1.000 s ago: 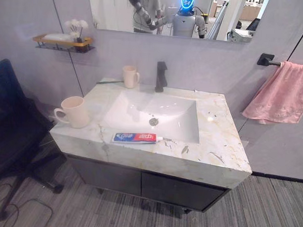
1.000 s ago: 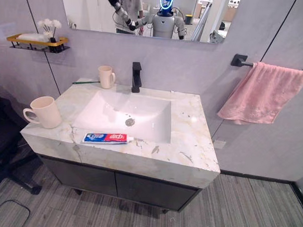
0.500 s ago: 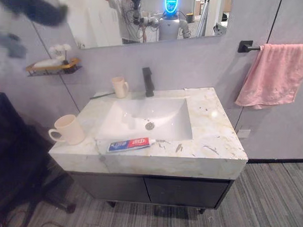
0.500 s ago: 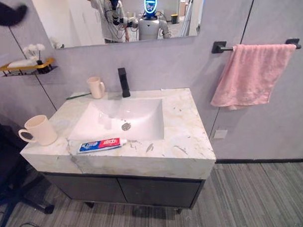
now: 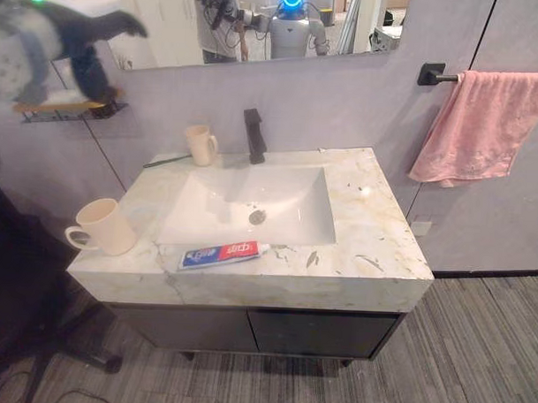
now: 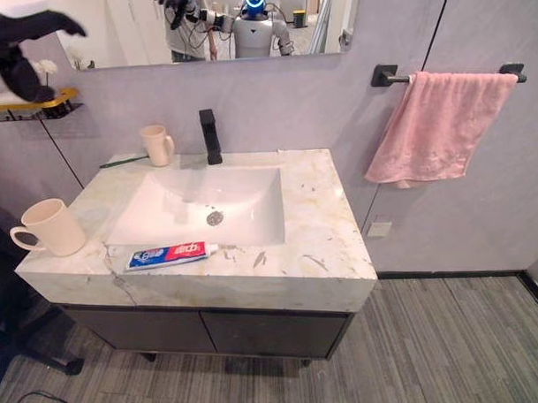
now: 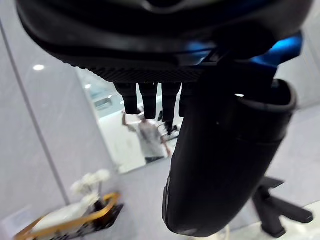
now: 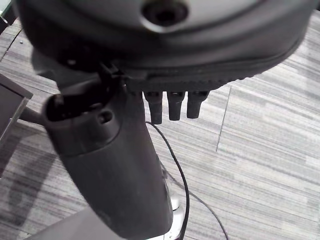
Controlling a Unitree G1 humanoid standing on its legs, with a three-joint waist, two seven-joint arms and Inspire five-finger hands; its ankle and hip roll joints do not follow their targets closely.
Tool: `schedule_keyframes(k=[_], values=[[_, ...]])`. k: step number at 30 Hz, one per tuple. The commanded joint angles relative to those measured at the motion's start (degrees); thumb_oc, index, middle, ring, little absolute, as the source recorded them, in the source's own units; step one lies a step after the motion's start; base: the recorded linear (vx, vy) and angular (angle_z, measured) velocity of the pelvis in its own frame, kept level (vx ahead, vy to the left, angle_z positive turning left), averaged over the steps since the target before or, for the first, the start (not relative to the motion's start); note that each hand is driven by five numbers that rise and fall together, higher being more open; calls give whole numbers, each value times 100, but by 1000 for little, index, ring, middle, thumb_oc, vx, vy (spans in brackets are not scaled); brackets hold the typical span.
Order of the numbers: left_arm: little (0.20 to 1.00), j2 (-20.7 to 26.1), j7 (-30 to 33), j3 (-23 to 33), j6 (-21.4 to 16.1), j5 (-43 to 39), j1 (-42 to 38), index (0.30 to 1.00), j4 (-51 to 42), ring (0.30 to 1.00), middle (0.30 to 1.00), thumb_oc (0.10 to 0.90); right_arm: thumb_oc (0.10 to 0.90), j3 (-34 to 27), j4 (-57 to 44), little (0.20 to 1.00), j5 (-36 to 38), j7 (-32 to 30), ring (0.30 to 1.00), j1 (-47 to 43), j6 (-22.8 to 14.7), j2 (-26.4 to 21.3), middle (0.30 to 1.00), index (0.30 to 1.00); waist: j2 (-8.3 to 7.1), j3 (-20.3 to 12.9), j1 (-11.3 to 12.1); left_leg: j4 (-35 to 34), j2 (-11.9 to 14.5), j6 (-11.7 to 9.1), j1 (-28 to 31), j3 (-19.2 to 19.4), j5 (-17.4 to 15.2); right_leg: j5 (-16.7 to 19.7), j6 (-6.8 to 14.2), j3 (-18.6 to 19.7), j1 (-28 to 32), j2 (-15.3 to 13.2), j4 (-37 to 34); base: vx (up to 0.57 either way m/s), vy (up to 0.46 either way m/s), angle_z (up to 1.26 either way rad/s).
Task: Organize the bathroom.
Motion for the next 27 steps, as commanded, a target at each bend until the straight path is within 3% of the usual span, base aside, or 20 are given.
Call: schedule_keyframes(k=[1,7,12,20,27], values=[[900,-68,-203,232,-389,555,-931,900,738,900,900,800,800,110,109,900,-31,-163,900,-30,309,-262,900,900,34,-110,101,19,131,81,470,788,-626,-24,331,-257,-421,9,381,0,0,0],[900,-293,-767,395,-1007,349,-470,900,1045,900,900,800,800,90,157,900,-112,-165,900,-84,453,-295,900,900,31,-95,62,19,113,110,469,832,-629,-12,331,-251,-449,2,389,0,0,0],[900,-427,-1047,669,-1029,312,-12,900,1045,900,900,800,800,94,140,900,-184,-111,900,-89,531,-304,900,900,56,-89,27,19,110,129,481,869,-626,-23,328,-268,-469,-1,425,17,8,-5],[900,-809,-2103,1355,-484,-221,1147,900,1022,900,900,800,800,64,98,900,-414,-118,900,-65,526,-331,900,900,89,-68,-89,19,95,163,492,991,-635,-23,326,-252,-540,-33,471,8,17,-4],[900,-1271,-1894,2009,26,-6,2230,900,1202,900,900,800,800,65,49,900,-603,-110,900,-66,627,-312,900,900,62,-98,-192,19,86,213,556,1129,-655,-5,309,-237,-555,-28,485,10,5,-4]])
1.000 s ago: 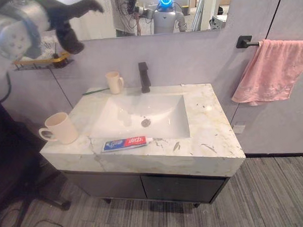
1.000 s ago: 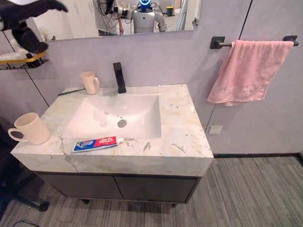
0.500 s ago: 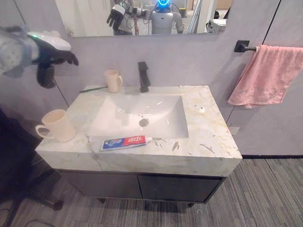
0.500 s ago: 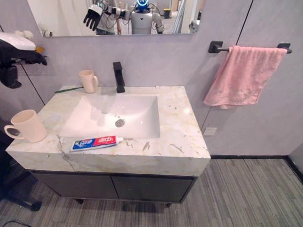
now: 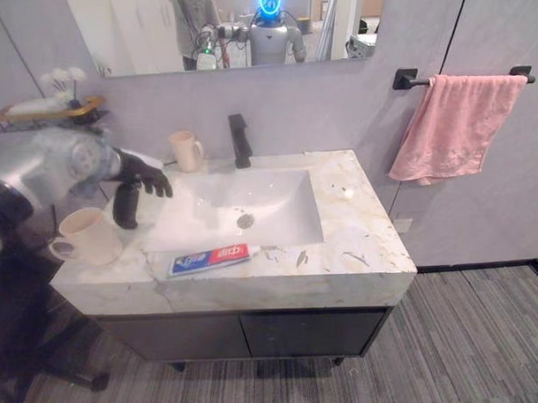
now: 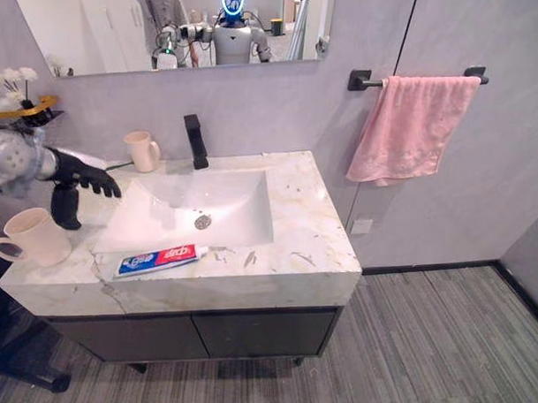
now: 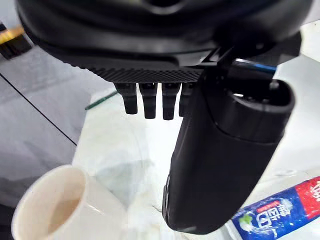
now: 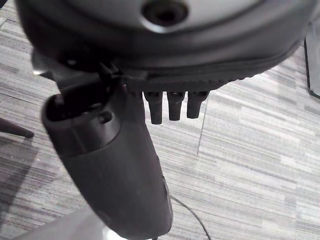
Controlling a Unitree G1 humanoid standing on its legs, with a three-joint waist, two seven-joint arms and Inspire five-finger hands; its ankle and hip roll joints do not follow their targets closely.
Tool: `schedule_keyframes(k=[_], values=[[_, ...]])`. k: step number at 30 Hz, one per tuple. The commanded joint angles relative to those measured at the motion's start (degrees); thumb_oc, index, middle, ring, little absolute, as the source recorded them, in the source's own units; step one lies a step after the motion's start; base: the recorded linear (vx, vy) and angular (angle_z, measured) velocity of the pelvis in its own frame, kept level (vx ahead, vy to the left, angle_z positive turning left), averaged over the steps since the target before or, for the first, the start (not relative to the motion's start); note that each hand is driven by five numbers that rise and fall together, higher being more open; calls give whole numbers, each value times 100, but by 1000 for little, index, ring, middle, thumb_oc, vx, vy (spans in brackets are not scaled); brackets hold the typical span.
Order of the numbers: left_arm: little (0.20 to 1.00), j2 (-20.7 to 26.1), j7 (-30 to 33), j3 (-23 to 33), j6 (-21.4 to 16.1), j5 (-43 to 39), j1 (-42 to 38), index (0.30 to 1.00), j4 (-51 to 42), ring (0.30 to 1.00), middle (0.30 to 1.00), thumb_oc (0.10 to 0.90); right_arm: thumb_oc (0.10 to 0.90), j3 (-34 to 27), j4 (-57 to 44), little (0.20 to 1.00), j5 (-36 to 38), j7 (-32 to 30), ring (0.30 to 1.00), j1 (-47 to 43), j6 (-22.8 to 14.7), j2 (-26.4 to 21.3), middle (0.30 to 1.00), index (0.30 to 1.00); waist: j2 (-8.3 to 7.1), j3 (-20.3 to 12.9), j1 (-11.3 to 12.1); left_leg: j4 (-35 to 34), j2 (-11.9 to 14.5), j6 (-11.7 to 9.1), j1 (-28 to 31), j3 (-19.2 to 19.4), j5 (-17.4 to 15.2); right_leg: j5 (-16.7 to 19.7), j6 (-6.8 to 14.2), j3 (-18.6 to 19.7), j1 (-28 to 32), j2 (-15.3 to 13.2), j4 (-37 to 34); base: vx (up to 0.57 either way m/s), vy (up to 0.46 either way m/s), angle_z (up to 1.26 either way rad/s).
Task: Organize the bathroom.
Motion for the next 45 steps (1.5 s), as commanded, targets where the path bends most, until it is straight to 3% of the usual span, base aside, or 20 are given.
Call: schedule_keyframes(k=[1,9,18,31,32,33,34,35,38,39,40,42,43,44,45], values=[[900,145,391,1022,512,323,-461,900,774,900,900,800,800,82,10,900,-327,-45,900,-91,263,-304,900,900,81,44,19,23,113,173,556,925,-640,-4,302,-410,-396,22,379,0,0,0],[900,-470,743,1449,876,940,230,900,1051,900,900,800,800,122,52,900,-462,-110,900,-92,322,-287,900,900,95,12,-96,23,105,197,584,1015,-668,-24,271,-395,-431,30,409,5,13,-3],[900,-828,901,1644,1145,1291,503,900,1211,900,900,800,800,116,133,900,-560,-147,900,-69,323,-259,900,900,84,-26,-157,23,108,214,612,1067,-693,-34,262,-369,-453,34,438,8,3,-2],[900,-1004,1036,1796,1534,1556,674,900,1093,900,900,800,800,266,99,900,-784,25,900,-91,302,-125,900,900,-19,-53,-133,242,82,254,595,1092,-781,-57,204,-303,-454,57,523,-10,-41,-1],[900,-1034,1077,1811,1559,1544,700,900,1059,900,900,800,800,290,73,900,-753,27,900,-80,316,-107,900,900,-58,-38,-150,356,196,174,518,1214,-666,-52,143,-369,-474,83,592,-87,-127,-5],[900,-1075,1128,1817,1582,1543,691,900,1020,900,900,800,800,309,25,900,-625,0,900,-52,347,-120,900,900,-75,-3,-143,479,340,60,351,1198,-328,-36,88,-374,-452,149,601,-105,-133,3],[900,-1093,1171,1828,1614,1555,682,900,980,900,900,800,800,318,-7,900,-543,-10,900,-35,365,-130,900,900,-96,19,-139,557,447,-20,209,1123,-92,-19,44,-386,-428,197,581,-150,-131,19],[900,-1067,1249,1910,1560,1512,702,900,878,900,900,800,800,314,-22,900,-411,-24,900,-43,401,-152,900,900,-212,78,-55,668,603,-78,-58,852,133,8,-11,-373,-373,222,506,-118,-92,21],[900,-997,1274,1995,1541,1476,747,900,793,900,900,800,800,335,32,900,-407,-4,900,-88,395,-191,900,900,-259,97,-20,417,694,-84,-121,620,129,-12,-39,-374,-350,239,445,-114,-37,20],[900,-1055,1278,2007,1452,1483,714,900,690,900,900,800,800,164,88,900,-311,8,900,-33,369,-316,900,900,-192,120,-194,187,881,-123,-44,1373,200,-18,-46,-619,-320,248,322,-223,108,70],[900,-1191,1386,1940,1584,1417,589,900,575,900,900,800,800,-77,151,900,-376,1,900,68,322,-442,900,900,-207,149,-452,1118,606,39,64,1810,-509,-178,-40,-790,-306,84,474,-270,129,97],[900,-1272,1261,1846,1924,1496,425,900,413,900,900,800,800,-87,154,900,-582,71,900,53,331,-467,900,900,-212,143,-481,1653,140,228,-40,1670,-997,-86,14,-652,-437,30,540,-199,154,173],[900,-1298,1173,1784,2072,1569,314,900,314,900,900,800,800,-74,140,900,-583,82,900,77,336,-452,900,900,-136,143,-556,1222,46,260,150,1763,-1026,-77,89,-678,-546,60,600,-247,134,131],[900,-1289,962,1639,2130,1592,30,900,92,900,900,800,800,-23,146,900,-209,52,900,153,381,-427,900,900,-43,180,-645,611,-1,229,441,1837,-732,99,131,-680,-728,138,657,-207,92,48],[900,-1226,922,1531,2250,1565,-135,900,-7,900,900,800,800,-24,134,900,-91,40,900,188,349,-395,900,900,-3,184,-658,270,-53,221,568,1664,-660,168,170,-624,-711,179,537,-171,32,69]])
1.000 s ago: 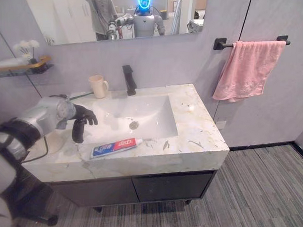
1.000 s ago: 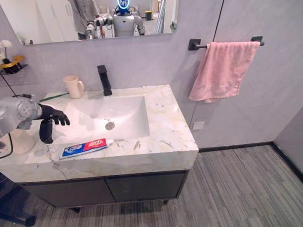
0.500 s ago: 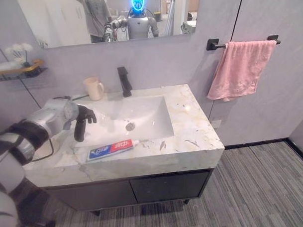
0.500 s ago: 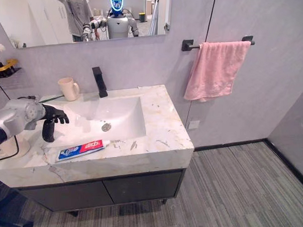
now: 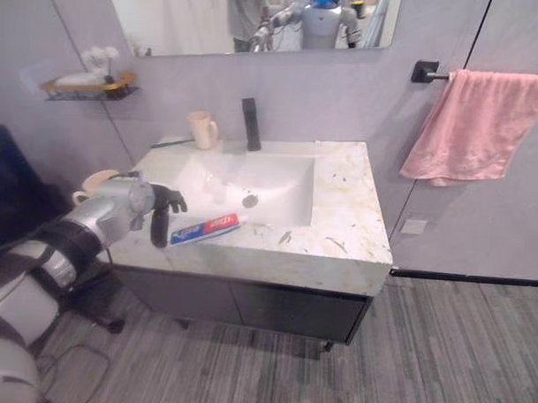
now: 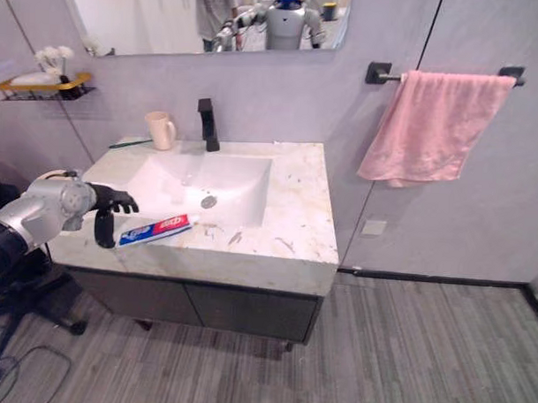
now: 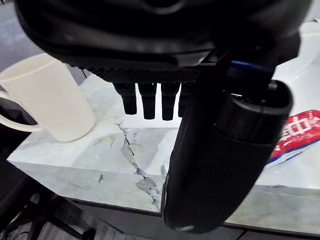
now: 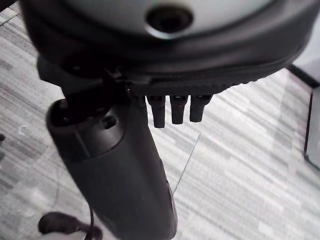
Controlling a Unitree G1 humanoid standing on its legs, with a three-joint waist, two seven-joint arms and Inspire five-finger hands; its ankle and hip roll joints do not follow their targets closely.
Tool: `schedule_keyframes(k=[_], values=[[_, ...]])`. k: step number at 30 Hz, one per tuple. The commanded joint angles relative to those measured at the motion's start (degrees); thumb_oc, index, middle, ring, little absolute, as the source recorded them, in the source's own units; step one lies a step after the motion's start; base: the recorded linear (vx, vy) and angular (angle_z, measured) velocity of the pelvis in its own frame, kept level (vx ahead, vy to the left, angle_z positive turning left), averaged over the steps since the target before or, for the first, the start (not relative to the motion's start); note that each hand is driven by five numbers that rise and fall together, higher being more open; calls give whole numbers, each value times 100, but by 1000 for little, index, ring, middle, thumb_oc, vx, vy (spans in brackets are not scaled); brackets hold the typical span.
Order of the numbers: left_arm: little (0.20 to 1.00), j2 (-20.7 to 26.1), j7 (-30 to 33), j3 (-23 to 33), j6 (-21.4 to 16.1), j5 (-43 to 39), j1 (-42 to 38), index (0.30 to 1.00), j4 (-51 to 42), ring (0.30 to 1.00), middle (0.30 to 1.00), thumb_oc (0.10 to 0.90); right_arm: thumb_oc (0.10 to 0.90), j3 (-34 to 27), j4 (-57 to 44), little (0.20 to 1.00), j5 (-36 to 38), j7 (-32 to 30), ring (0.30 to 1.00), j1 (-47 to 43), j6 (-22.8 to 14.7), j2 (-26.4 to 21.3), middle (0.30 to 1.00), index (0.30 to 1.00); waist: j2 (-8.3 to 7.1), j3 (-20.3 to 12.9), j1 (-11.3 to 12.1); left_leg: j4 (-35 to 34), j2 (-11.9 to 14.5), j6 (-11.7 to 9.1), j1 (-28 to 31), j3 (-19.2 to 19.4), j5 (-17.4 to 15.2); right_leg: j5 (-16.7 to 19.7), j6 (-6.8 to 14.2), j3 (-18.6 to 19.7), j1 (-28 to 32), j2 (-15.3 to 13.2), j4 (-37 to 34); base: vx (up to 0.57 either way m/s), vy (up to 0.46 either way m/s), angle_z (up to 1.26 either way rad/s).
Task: Organize the bathroom.
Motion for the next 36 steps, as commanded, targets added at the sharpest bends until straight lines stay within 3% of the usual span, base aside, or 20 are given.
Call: schedule_keyframes(k=[1,4,11,18,26,36], values=[[900,364,42,492,413,408,-1167,900,31,900,900,800,800,6,-15,900,339,-14,900,270,175,-182,900,900,489,-4,-341,-1425,-40,-16,781,-270,287,291,867,1149,510,132,-777,-61,-2,83],[900,503,9,354,171,297,-1323,900,236,900,900,800,800,59,-6,900,313,1,900,281,192,2,900,900,496,-4,-329,-1622,-94,43,928,-299,208,434,1001,1217,480,123,-920,-14,-38,45],[900,853,31,296,-398,58,-1253,900,732,900,900,800,800,68,-51,900,182,-177,900,435,211,118,900,900,508,-127,-280,-1607,-159,94,934,-181,153,426,1015,1245,544,146,-1019,47,-29,1],[900,961,3,161,-382,166,-1553,900,663,900,900,800,800,41,-121,900,108,-253,900,539,221,51,900,900,436,-150,-261,-1300,-153,94,856,-220,89,371,975,1264,610,144,-939,52,-36,-9],[900,1010,614,307,-464,154,-1863,900,442,900,900,800,800,103,-158,900,113,-110,900,551,165,18,900,900,336,-187,-226,-1242,-118,87,828,-292,79,327,929,1280,652,172,-917,54,-39,-5],[900,1116,91,198,-289,104,-2351,900,131,900,900,800,800,9,-46,900,203,-172,900,630,83,15,900,900,327,-186,-226,-1278,-83,68,848,-347,94,290,938,1276,661,163,-868,19,-12,6]])
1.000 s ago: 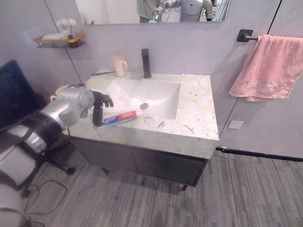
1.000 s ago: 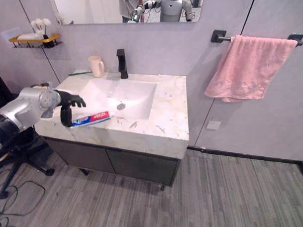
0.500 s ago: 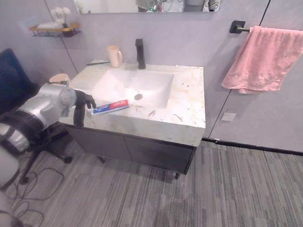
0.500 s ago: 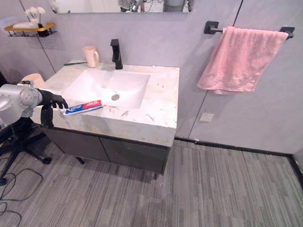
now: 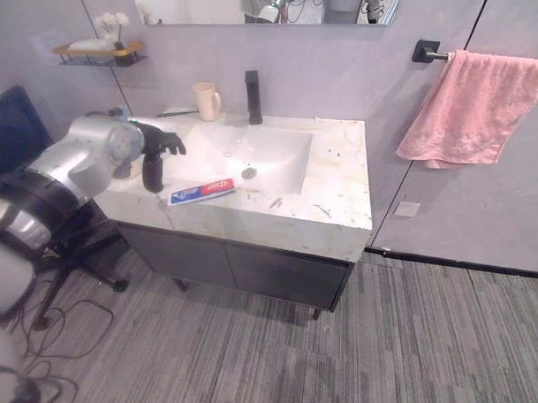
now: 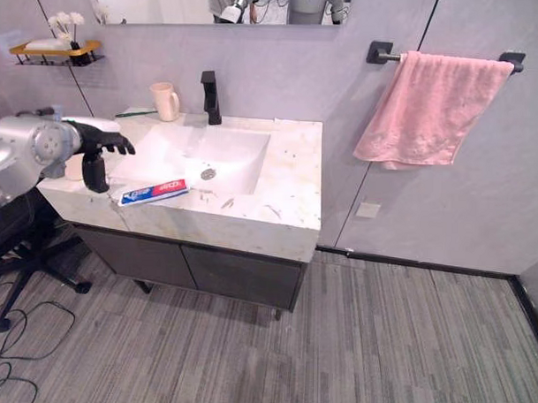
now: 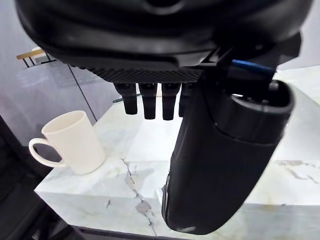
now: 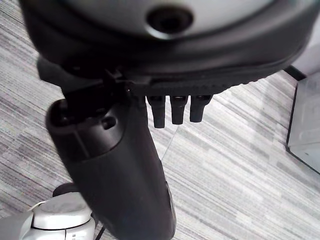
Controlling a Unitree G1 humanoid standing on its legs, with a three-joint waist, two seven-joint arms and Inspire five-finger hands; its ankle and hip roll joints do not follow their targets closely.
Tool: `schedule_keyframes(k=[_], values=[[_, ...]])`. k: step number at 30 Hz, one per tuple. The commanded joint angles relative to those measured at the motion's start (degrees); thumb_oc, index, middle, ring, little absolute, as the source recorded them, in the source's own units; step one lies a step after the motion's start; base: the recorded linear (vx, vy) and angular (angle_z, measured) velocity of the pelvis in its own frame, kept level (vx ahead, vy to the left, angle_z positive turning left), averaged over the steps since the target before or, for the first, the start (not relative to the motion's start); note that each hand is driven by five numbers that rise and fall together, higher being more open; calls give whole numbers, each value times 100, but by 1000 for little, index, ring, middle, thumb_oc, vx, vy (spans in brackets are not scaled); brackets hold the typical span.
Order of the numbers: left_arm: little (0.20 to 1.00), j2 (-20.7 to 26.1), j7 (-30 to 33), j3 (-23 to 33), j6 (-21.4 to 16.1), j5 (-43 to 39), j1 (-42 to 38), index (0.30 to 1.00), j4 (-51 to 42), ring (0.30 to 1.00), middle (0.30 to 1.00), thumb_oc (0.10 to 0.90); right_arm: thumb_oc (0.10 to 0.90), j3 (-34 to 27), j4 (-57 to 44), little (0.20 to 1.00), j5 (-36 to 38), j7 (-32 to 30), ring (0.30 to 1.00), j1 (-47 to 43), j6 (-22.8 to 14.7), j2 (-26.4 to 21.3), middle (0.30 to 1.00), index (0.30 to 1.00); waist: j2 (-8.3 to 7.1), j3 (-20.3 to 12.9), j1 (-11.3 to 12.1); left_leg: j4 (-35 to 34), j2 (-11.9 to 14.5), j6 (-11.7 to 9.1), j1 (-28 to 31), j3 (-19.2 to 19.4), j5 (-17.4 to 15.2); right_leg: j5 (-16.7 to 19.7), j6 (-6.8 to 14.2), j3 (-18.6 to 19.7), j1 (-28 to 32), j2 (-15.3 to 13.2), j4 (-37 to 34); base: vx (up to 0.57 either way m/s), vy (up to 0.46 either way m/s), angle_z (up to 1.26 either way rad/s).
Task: Organize the bathroom.
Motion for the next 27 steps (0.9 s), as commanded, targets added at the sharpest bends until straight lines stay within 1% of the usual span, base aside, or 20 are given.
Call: schedule_keyframes(k=[1,5,10,18,23,26,27], values=[[900,432,1,354,218,116,-917,900,215,900,900,800,800,238,331,900,-3,-116,900,284,133,-418,900,900,29,-420,-23,336,0,208,-143,-181,-329,320,648,16,230,-104,-447,0,0,0],[900,403,-193,330,288,100,-865,900,271,900,900,800,800,214,299,900,-54,-90,900,305,178,-425,900,900,31,-413,-34,325,13,208,-130,-158,-326,323,654,15,243,-100,-454,7,-9,-2],[900,352,-202,389,354,154,-698,900,438,900,900,800,800,200,300,900,-61,-87,900,329,128,-433,900,900,37,-393,-53,332,37,201,-138,-149,-316,313,650,-3,227,-103,-434,0,0,0],[900,211,-258,472,432,494,-539,900,505,900,900,800,800,217,261,900,-54,-136,900,367,141,-433,900,900,24,-374,-86,350,76,193,-157,-141,-302,295,641,-6,217,-104,-409,2,-4,0],[900,144,-247,571,719,427,-527,900,338,900,900,800,800,212,248,900,-89,-89,900,412,134,-453,900,900,22,-333,-113,345,93,191,-184,-168,-291,270,626,-12,192,-105,-381,4,-13,0],[900,94,-229,672,1075,202,-516,900,224,900,900,800,800,206,252,900,-83,-71,900,443,96,-453,900,900,20,-318,-120,340,107,181,-198,-187,-281,261,620,-21,184,-101,-377,5,-25,0],[900,65,-211,709,1132,160,-482,900,230,900,900,800,800,221,243,900,-67,-74,900,447,98,-453,900,900,24,-314,-125,337,110,174,-202,-193,-274,256,618,-26,181,-100,-372,5,-31,1]])
